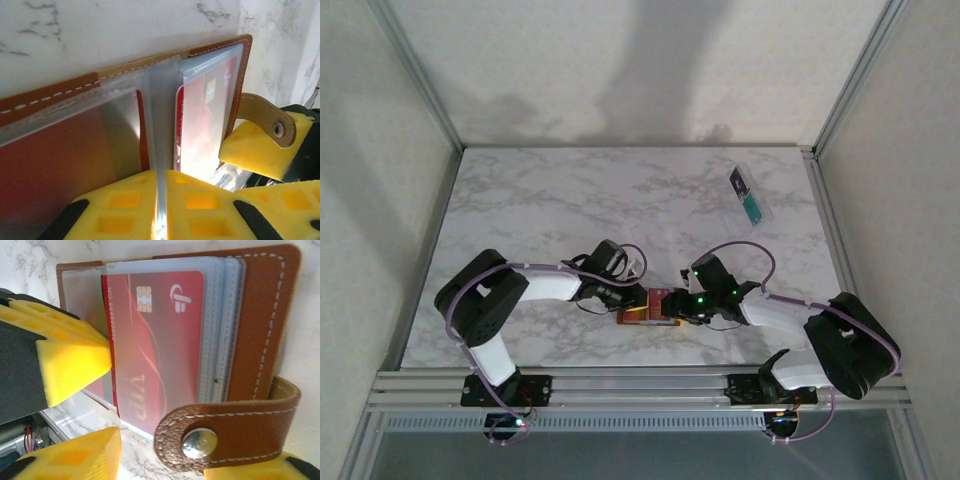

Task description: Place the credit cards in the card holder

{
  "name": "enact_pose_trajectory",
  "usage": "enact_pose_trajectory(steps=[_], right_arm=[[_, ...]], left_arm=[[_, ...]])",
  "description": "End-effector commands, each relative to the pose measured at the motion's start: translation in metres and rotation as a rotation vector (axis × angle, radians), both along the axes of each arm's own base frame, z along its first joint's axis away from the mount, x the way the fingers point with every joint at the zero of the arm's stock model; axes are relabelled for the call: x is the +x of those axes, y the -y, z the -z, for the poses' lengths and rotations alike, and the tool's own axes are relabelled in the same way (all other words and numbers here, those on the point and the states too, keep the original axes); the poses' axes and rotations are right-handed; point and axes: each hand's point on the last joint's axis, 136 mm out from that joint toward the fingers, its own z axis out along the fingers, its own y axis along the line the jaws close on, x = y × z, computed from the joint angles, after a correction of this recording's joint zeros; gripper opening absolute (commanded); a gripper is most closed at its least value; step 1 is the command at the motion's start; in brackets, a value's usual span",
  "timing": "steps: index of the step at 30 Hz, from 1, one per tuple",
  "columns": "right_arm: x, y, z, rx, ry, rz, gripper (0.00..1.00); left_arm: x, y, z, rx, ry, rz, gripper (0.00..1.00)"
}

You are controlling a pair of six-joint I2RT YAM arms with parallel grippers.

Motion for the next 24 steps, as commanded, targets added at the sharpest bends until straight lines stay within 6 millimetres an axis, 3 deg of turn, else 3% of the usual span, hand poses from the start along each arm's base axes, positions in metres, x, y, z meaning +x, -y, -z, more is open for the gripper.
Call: enact_pose_trajectory(steps=[1,11,24], right_arm=[[-0.004,0.008,0.002,-0.037,-0.005,-0.004,0.43],[-0.004,0.013,0.004,-0.042,0.008,0.007,0.43],[-0.002,0.001,0.005,0.006,-0.002,-0.013,0.31]], left_arm=[[0.000,-0.003,0.012,0.047,-0.014,-0.012,0.12],[-0.001,-0.006,0.017,0.066,-0.021,-0.020,0.09],[-0.002,-0.004,0.018,0.063,-0.031,-0.014,0.09]])
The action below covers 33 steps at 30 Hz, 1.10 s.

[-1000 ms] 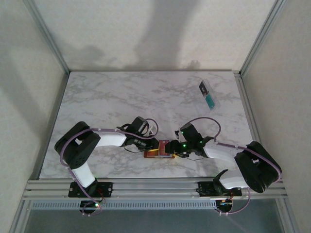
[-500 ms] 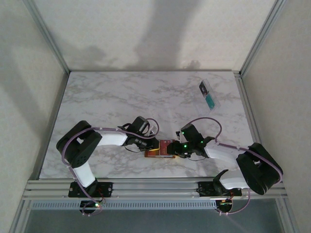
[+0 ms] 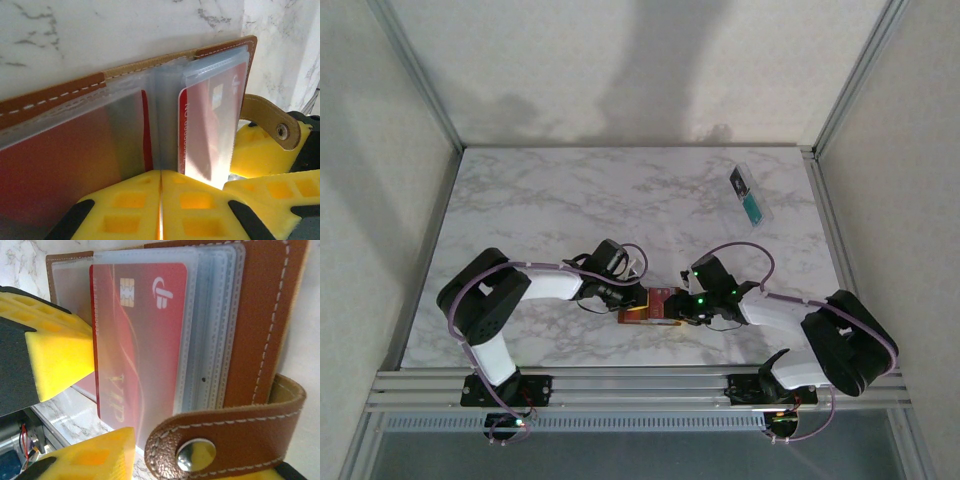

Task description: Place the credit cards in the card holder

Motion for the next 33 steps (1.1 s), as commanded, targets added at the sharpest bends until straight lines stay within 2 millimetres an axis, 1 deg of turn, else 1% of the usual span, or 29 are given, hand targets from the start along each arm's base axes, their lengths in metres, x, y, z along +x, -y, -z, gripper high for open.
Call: enact_pose_trajectory(steps=[1,5,13,17,20,23,28,30,33], right_arm=[[0.000,0.000,-0.001,0.013,0.010,-0.008,0.29],[-0.001,0.001,-0.005,0.008,0.012,-0.021,0.27],[0.000,0.002,-0.012,0.003,0.042,-0.025,0.29],[0.002,-0.003,-0.017,0.023,0.054,-0.050,0.26],[0.004,-0.007,-0.020,0.048,0.057,-0.053,0.26],[0.007,-0.013,-0.027,0.078,0.078,-0.068,0.26],[0.009,-0.021,-0.038,0.119,0.098,-0.095,0.26],[0.010,-0.025,-0.040,0.137,0.103,-0.110,0.24],[0.007,-0.030,-0.043,0.152,0.089,-0.136,0.24]], left_arm=[[-0.004,-0.007,0.017,0.065,-0.029,-0.014,0.09],[-0.004,-0.006,0.016,0.056,-0.030,-0.019,0.09],[-0.004,-0.006,0.015,0.061,-0.027,-0.017,0.09],[-0.004,-0.008,0.014,0.063,-0.023,-0.024,0.09],[-0.003,-0.007,0.010,0.057,-0.018,-0.023,0.09],[0.001,-0.009,0.004,0.069,0.007,-0.030,0.09],[0.009,-0.010,-0.016,0.044,0.047,-0.053,0.10],[0.012,-0.010,-0.021,0.044,0.056,-0.059,0.10],[0.012,-0.007,-0.029,-0.033,0.036,-0.074,0.11]])
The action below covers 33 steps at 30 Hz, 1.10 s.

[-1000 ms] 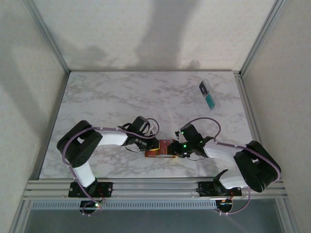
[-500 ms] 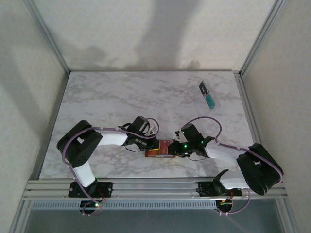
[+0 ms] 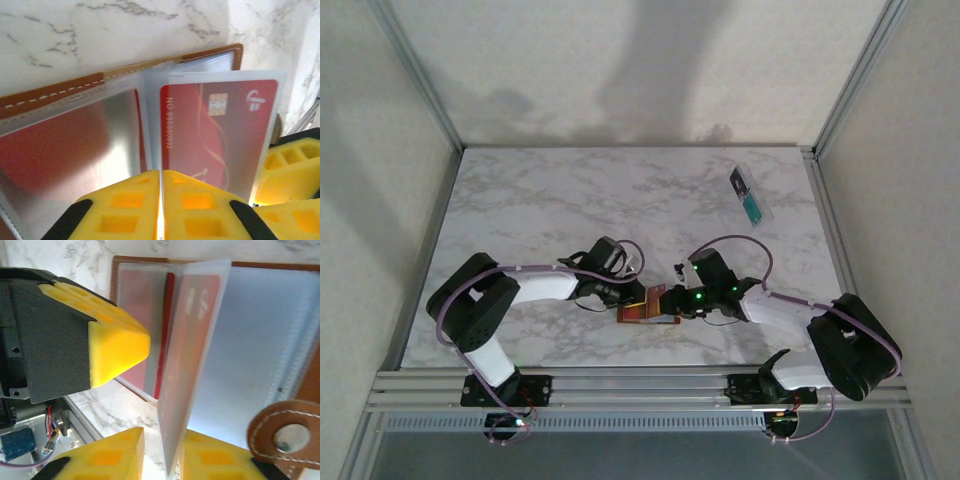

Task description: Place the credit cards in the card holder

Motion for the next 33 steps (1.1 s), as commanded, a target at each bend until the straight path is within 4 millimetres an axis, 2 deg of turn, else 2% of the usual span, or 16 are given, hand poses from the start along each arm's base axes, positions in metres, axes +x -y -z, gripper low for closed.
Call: enact_pose_trajectory(steps=[1,7,16,20,21,25,27,30,33], right_arm=[[0.003,-0.011,-0.012,0.047,0.025,-0.045,0.24],[0.006,-0.019,-0.012,0.055,0.017,-0.065,0.28],[0.003,-0.044,-0.021,0.089,0.036,-0.155,0.36],[0.008,-0.057,-0.022,0.101,0.021,-0.189,0.39],[0.002,-0.063,-0.020,0.098,0.018,-0.214,0.40],[0.003,-0.071,-0.022,0.102,0.013,-0.227,0.43],[0.006,-0.066,-0.032,0.066,0.049,-0.229,0.46],[0.022,-0.044,-0.059,-0.048,0.200,-0.182,0.52],[0.059,-0.008,-0.085,-0.176,0.324,-0.065,0.55]], left_arm=[[0.005,0.000,-0.015,-0.055,0.001,-0.029,0.11],[0.014,-0.017,-0.025,-0.046,0.026,-0.080,0.11],[0.031,-0.070,-0.051,-0.064,0.082,-0.204,0.11],[0.032,-0.088,-0.050,-0.064,0.088,-0.252,0.15],[0.032,-0.090,-0.049,-0.068,0.083,-0.258,0.15],[0.030,-0.097,-0.041,-0.033,0.075,-0.267,0.22],[0.030,-0.100,-0.039,-0.024,0.079,-0.279,0.24],[0.031,-0.103,-0.037,0.012,0.086,-0.273,0.23],[0.038,-0.113,-0.035,0.066,0.117,-0.308,0.23]])
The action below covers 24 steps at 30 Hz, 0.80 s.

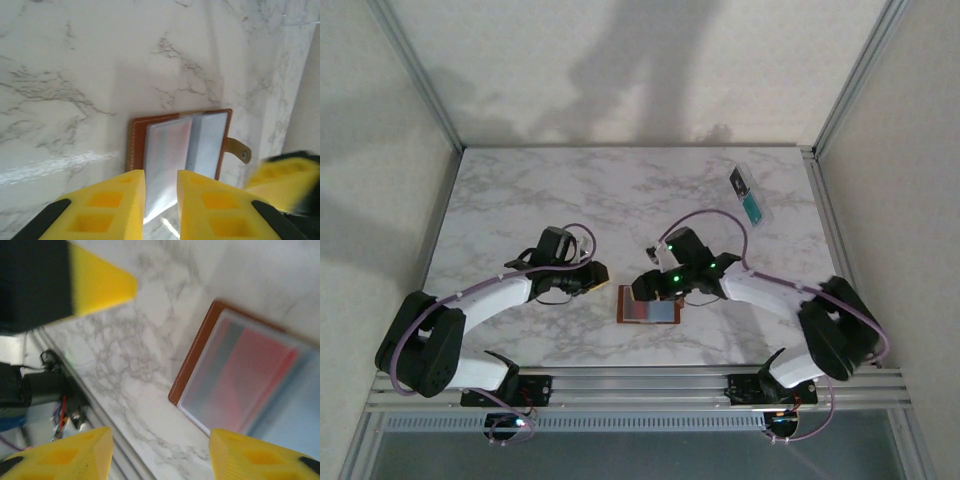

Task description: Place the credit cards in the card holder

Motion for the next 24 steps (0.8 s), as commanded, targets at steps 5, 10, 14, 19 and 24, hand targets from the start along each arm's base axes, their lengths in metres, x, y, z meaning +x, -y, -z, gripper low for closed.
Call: enact_pose_trajectory(steps=[5,10,14,19,24], right_arm=[[0.086,0.097,-0.050,-0.277,0.253,0.278,0.56],[0.130,0.166,-0.066,-0.496,0.288,0.441,0.62],[0.158,0.205,-0.068,-0.540,0.273,0.519,0.64],[0.186,0.270,-0.063,-0.864,0.315,0.576,0.72],[0.214,0.286,-0.060,-0.985,0.322,0.514,0.78]], left_arm=[[0.023,-0.022,-0.011,0.145,0.078,-0.073,0.24],[0.029,-0.029,-0.030,0.173,0.148,-0.092,0.25],[0.026,-0.036,-0.029,0.212,0.151,-0.102,0.27],[0.020,-0.040,-0.027,0.216,0.154,-0.107,0.34],[0.017,-0.045,-0.029,0.217,0.173,-0.130,0.43]])
